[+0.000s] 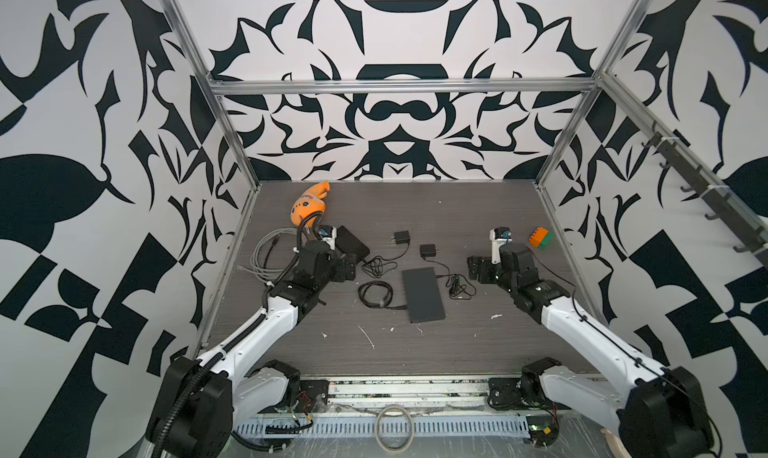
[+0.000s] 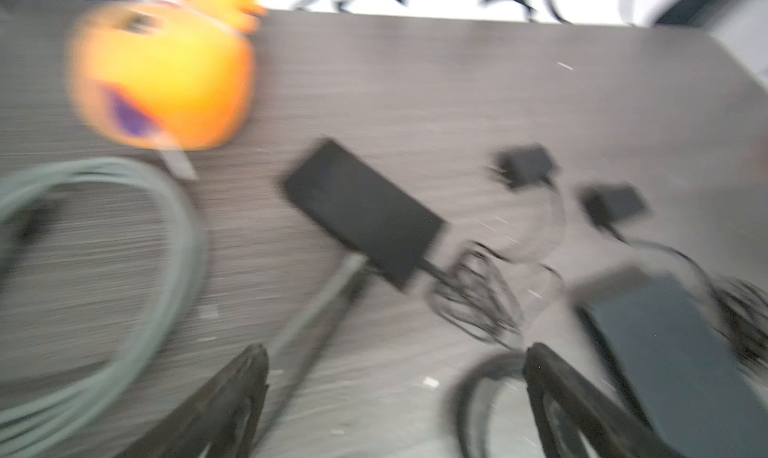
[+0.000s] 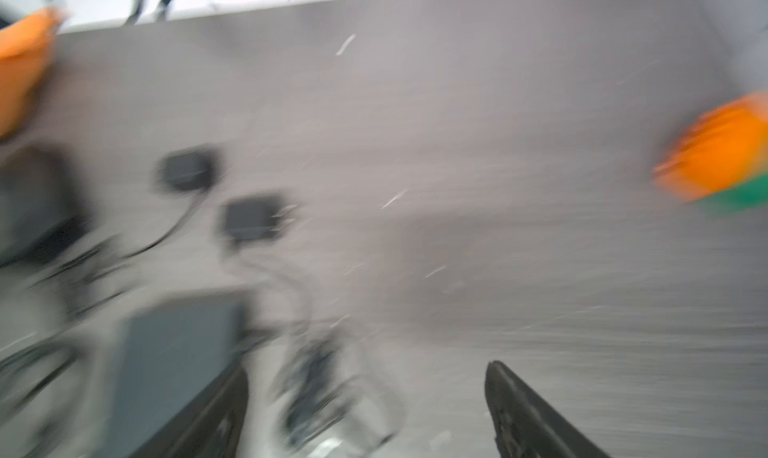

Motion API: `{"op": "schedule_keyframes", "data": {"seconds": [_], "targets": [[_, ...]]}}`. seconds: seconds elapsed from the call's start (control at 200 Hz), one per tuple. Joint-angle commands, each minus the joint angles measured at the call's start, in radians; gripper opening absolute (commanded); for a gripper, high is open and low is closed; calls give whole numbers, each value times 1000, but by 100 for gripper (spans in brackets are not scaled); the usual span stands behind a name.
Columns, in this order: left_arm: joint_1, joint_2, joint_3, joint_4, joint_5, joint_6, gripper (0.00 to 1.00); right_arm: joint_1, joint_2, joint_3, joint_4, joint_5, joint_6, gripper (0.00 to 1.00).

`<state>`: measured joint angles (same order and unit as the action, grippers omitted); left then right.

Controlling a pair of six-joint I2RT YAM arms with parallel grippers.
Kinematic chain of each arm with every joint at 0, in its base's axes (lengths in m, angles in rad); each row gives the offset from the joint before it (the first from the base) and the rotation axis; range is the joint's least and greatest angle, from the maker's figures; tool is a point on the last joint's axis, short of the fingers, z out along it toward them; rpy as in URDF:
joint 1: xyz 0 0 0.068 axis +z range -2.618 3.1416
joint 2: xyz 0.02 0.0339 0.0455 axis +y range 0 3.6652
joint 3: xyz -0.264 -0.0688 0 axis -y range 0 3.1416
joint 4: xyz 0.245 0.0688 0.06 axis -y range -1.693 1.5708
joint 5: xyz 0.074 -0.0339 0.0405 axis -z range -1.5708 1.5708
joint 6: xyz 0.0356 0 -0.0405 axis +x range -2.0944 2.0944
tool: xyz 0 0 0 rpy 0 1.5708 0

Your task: Insert the plug into the switch port

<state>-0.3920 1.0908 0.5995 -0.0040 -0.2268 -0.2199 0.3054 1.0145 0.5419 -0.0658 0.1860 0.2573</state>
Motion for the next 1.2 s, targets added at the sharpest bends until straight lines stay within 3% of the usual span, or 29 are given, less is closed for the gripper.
{"op": "schedule_keyframes", "data": {"seconds": [0.0,0.165,0.305,0.545,0.63,0.72,0.77,0.81,0.87,0.945,0.985,1.025,1.11,1.195], "targets": [[68,-26,9,10,-145,97,100,-45,0,-60,244,300,-153,93],[215,23,-47,86,-219,143,99,-164,169,-157,493,202,-184,93],[346,47,-156,236,-50,128,100,-182,307,-154,621,162,-184,93],[387,175,-233,607,67,139,99,-244,492,-164,906,57,-198,92],[392,285,-206,692,109,168,99,-244,500,-171,911,-17,-226,90],[393,392,-179,761,152,220,99,-247,547,-224,1074,-38,-223,91],[410,418,-180,790,114,183,99,-248,532,-217,1018,-25,-213,91],[445,432,-195,801,152,146,100,-249,531,-206,997,-24,-217,91],[461,489,-239,988,148,140,100,-249,540,-212,1027,-23,-218,91],[462,440,-192,808,158,130,99,-249,536,-211,1015,-18,-214,91],[461,462,-216,887,153,134,99,-248,533,-209,1008,-17,-213,100],[462,476,-232,953,143,136,99,-250,530,-210,1008,-17,-211,100],[462,442,-206,840,157,131,99,-249,530,-211,1009,-17,-212,100],[461,464,-220,908,153,136,99,-249,529,-211,1009,-16,-211,100]]}}
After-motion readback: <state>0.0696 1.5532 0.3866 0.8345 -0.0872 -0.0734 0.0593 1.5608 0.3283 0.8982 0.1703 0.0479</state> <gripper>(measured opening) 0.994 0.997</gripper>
